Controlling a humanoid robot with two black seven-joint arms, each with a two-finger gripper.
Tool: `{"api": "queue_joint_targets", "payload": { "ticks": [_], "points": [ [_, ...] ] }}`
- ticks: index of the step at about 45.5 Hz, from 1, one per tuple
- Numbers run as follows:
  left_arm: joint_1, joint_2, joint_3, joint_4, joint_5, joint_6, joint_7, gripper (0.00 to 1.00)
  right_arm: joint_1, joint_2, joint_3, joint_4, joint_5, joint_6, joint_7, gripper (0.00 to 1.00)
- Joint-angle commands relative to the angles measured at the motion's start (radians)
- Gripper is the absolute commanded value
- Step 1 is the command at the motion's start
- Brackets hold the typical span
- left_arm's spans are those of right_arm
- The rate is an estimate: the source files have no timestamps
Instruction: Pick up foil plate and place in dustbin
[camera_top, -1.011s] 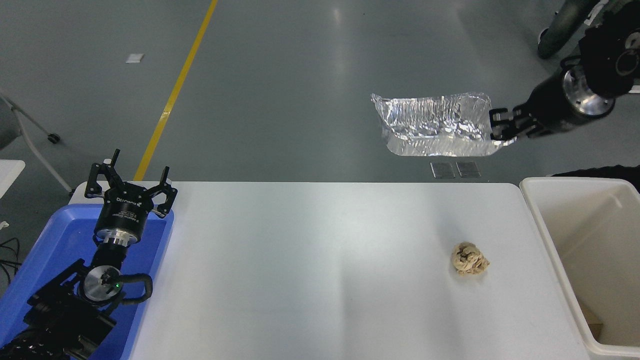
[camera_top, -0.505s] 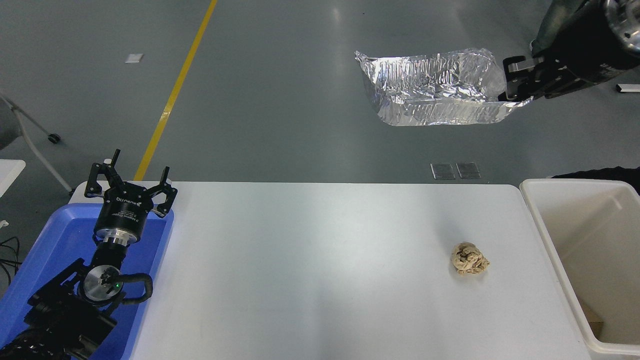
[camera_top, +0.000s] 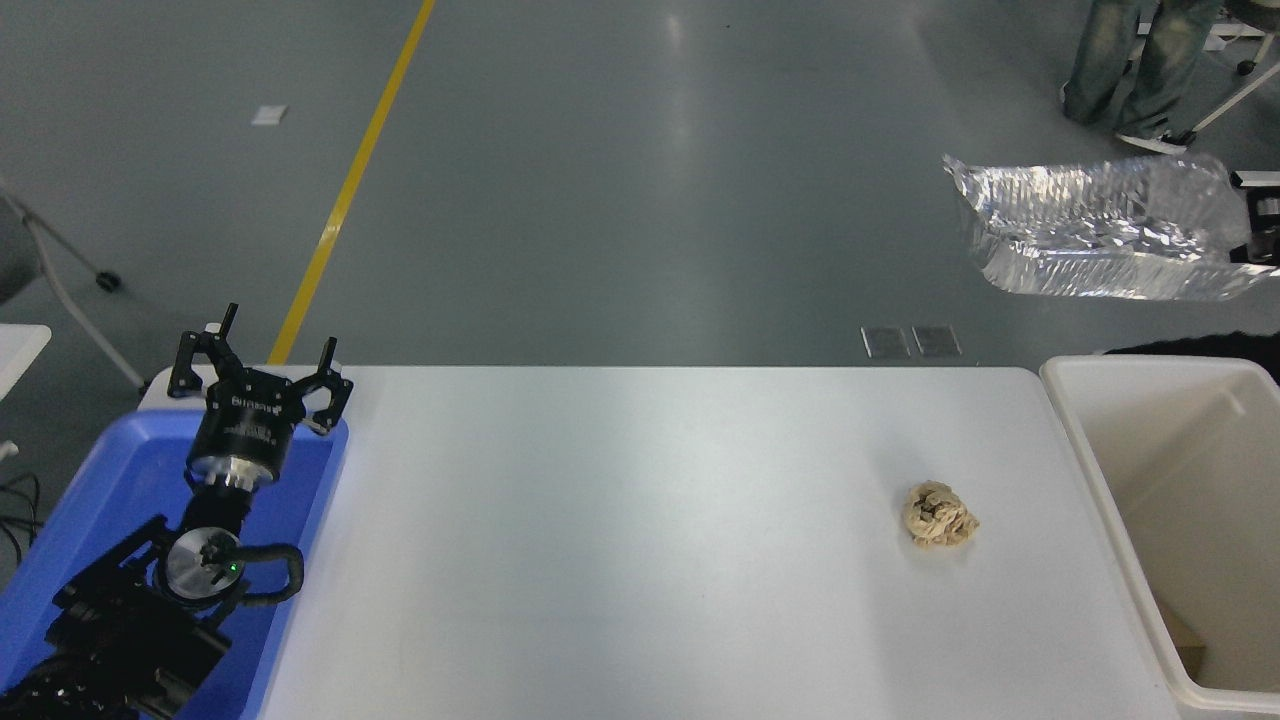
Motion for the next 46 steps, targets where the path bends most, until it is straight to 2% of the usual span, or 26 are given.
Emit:
{"api": "queue_joint_targets", "payload": {
  "ticks": [1, 8, 13, 22, 30, 38, 46],
  "points": [
    [0.000, 0.000, 0.000, 0.001, 0.000, 0.000, 0.000, 1.00, -0.423, -0.114, 0.087, -0.181, -0.054, -0.284, 0.004, 0.00],
    [0.000, 0.000, 0.000, -0.001, 0.000, 0.000, 0.000, 1.00, -0.785, -0.013, 0.248, -0.319, 0.096, -0.460, 0.006, 0.00],
    [0.000, 0.000, 0.001, 0.001, 0.000, 0.000, 0.000, 1.00, -1.019, 0.090, 0.434, -0.460, 0.190, -0.503, 0.006, 0.00],
    [-0.002, 0.000, 0.001, 0.001, 0.000, 0.000, 0.000, 1.00, -1.309, 0.306, 0.728, -0.759, 0.201, -0.505, 0.006, 0.00],
    [-0.002, 0.000, 0.001, 0.001, 0.000, 0.000, 0.000, 1.00, -1.394, 0.442, 0.787, -0.923, 0.215, -0.508, 0.011, 0.00],
    [-0.002, 0.000, 0.000, 0.001, 0.000, 0.000, 0.000, 1.00, -1.439, 0.512, 0.785, -0.995, 0.268, -0.511, 0.009, 0.00],
    [-0.002, 0.000, 0.001, 0.001, 0.000, 0.000, 0.000, 1.00, -1.462, 0.515, 0.787, -1.006, 0.272, -0.536, 0.009, 0.00]
  ]
}}
